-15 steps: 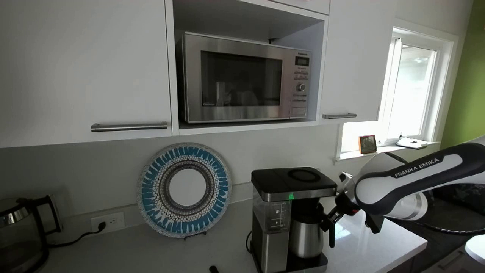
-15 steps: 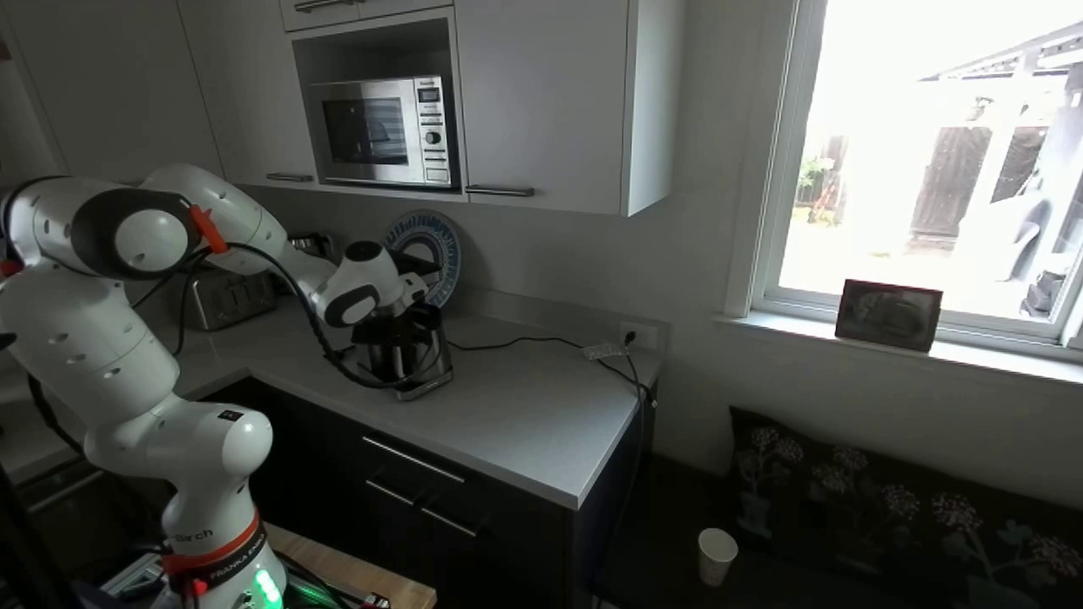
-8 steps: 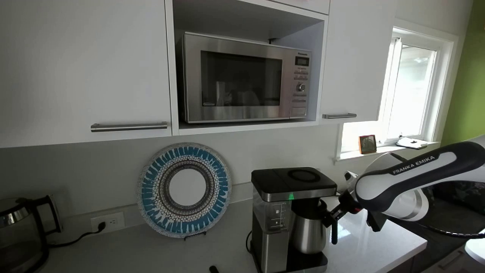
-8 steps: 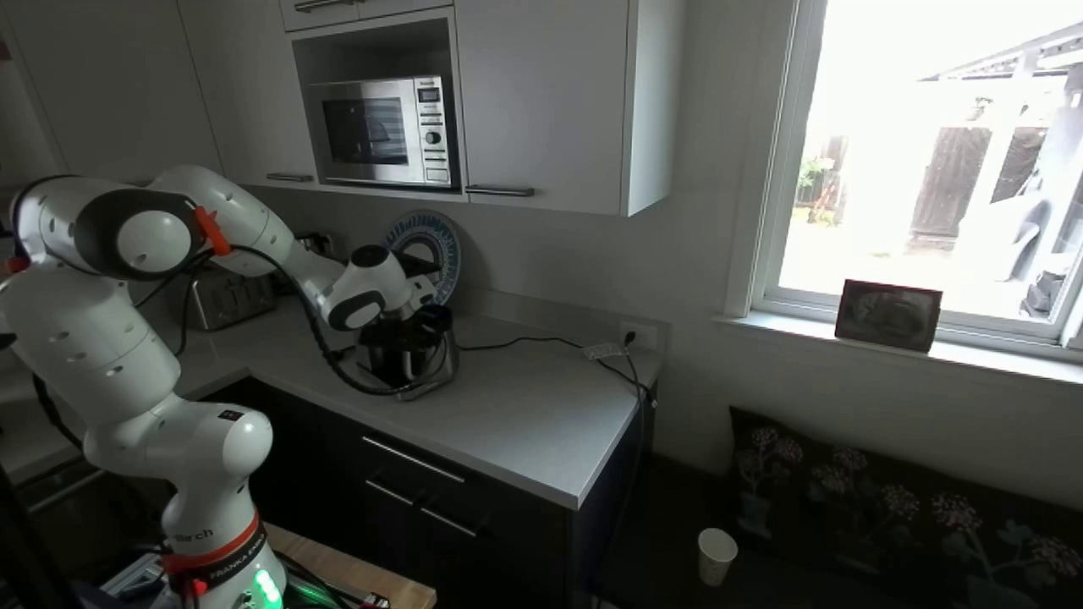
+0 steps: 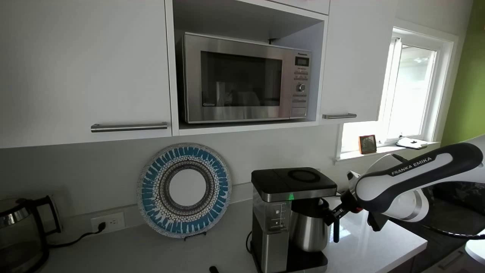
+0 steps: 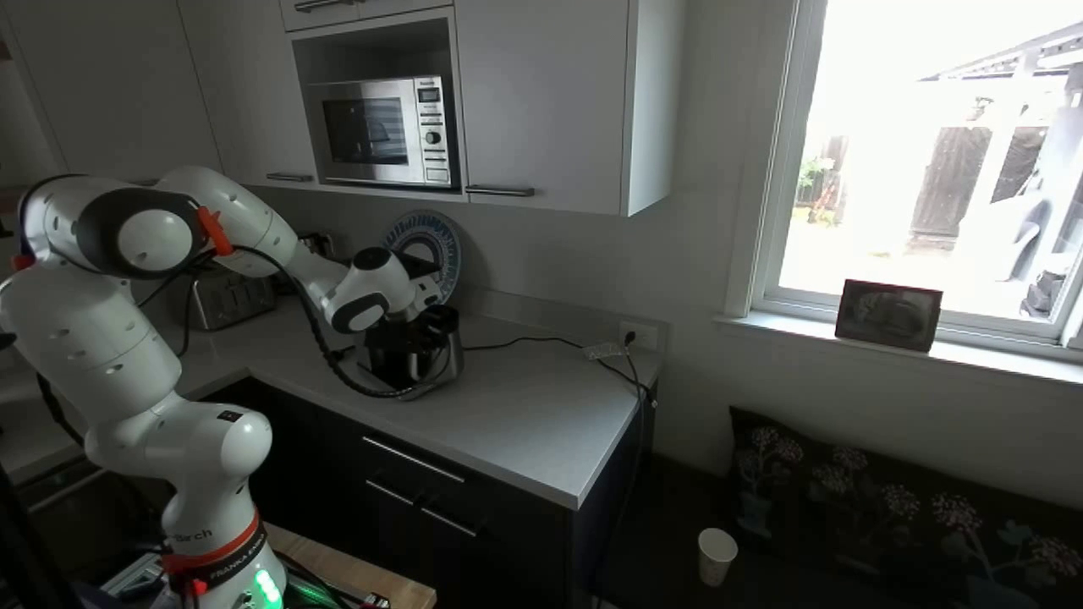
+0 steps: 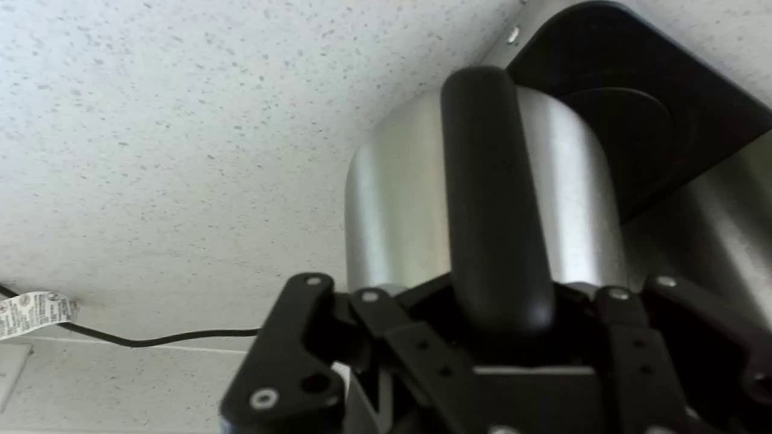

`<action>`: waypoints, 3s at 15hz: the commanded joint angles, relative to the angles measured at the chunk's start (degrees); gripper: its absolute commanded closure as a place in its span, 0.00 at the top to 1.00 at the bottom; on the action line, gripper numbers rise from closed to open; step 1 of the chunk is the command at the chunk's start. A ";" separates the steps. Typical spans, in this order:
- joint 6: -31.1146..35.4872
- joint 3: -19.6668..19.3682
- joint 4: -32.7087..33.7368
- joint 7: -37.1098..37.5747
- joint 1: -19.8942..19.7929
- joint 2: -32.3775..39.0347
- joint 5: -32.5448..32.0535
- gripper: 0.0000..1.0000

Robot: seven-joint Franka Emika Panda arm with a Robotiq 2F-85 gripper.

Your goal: Remove the kettle from the coffee maker

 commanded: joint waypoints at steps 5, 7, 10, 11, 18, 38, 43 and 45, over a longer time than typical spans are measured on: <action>2.31 0.14 0.02 0.01 -3.90 1.04 -4.46 0.00; 2.29 0.03 -0.31 0.04 -3.55 -0.11 -3.62 0.00; 2.85 0.28 -0.66 0.26 -4.04 -0.93 -3.97 0.00; 3.34 0.45 -0.69 0.69 -4.63 -0.83 -4.33 0.00; 4.46 -2.96 -0.93 -5.07 -3.93 -1.23 -3.62 0.00; 8.57 -5.25 -1.43 -9.84 -6.63 -1.25 -5.14 0.00; 7.21 -6.51 -2.46 -14.94 -7.43 -1.25 -6.01 0.00; 7.11 -6.65 -2.82 -15.46 -8.99 -0.57 -6.31 0.00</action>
